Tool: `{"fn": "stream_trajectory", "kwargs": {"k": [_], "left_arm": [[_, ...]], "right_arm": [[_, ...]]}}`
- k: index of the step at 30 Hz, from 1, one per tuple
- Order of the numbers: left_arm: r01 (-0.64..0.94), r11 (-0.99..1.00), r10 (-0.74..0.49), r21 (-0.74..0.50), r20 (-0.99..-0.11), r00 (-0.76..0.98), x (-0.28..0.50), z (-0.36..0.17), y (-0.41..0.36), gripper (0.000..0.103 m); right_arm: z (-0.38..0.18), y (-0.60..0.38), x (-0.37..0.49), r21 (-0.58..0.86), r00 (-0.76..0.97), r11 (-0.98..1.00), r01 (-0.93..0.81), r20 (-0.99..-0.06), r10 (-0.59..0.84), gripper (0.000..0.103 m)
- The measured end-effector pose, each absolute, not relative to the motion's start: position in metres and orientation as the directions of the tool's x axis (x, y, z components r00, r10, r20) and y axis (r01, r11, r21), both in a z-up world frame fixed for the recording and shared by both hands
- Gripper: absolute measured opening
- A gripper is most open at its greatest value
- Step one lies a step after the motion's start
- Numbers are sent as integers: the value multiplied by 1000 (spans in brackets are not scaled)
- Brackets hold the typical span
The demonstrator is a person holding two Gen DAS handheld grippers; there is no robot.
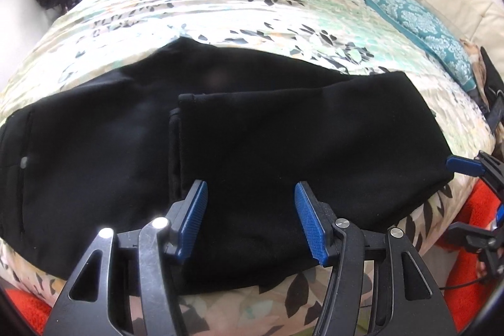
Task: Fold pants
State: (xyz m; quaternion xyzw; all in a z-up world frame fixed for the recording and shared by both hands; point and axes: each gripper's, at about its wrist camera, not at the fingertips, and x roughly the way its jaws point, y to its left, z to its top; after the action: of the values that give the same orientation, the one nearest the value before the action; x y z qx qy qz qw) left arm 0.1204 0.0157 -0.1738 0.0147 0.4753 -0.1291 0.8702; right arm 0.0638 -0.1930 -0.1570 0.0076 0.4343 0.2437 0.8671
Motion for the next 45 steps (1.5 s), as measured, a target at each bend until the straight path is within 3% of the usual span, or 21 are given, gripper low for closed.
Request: {"fn": "stream_trajectory", "kwargs": {"k": [3,5,8,9,11,13,22,26,33,37,45], "left_arm": [[251,960,-255,-122,-749,612,120,-148,20,69],[283,949,-294,-140,-718,631,132,-140,15,71],[303,946,-279,-115,-762,584,159,-156,3,71],[292,952,-253,-98,-787,563,166,-167,2,71],[252,965,-199,-76,-837,511,176,-190,5,71],[249,964,-215,-94,-829,517,173,-195,13,71],[204,973,-203,-108,-822,532,149,-172,26,71],[210,976,-162,-57,-834,527,149,-175,17,71],[203,979,-120,-14,-845,521,147,-179,15,71],[202,979,-98,8,-854,511,144,-183,14,71],[204,979,-83,28,-852,517,141,-182,11,71]], "right_arm": [[-127,-223,74,282,610,895,-346,-657,443,99],[-123,-241,103,353,606,893,-280,-657,449,98],[-138,-257,157,437,533,879,-190,-706,466,90],[-149,-260,171,437,509,885,-163,-731,455,83],[-179,-264,194,429,425,898,-96,-799,426,81],[-200,-267,203,416,382,908,-51,-832,402,71],[-136,-259,123,343,557,929,-138,-749,359,76],[-149,-242,83,266,592,951,-161,-745,308,77],[-192,-236,91,225,510,961,-161,-814,277,81],[-193,-234,90,223,517,962,-156,-812,272,87],[-181,-239,82,236,553,959,-153,-784,282,87]]}}
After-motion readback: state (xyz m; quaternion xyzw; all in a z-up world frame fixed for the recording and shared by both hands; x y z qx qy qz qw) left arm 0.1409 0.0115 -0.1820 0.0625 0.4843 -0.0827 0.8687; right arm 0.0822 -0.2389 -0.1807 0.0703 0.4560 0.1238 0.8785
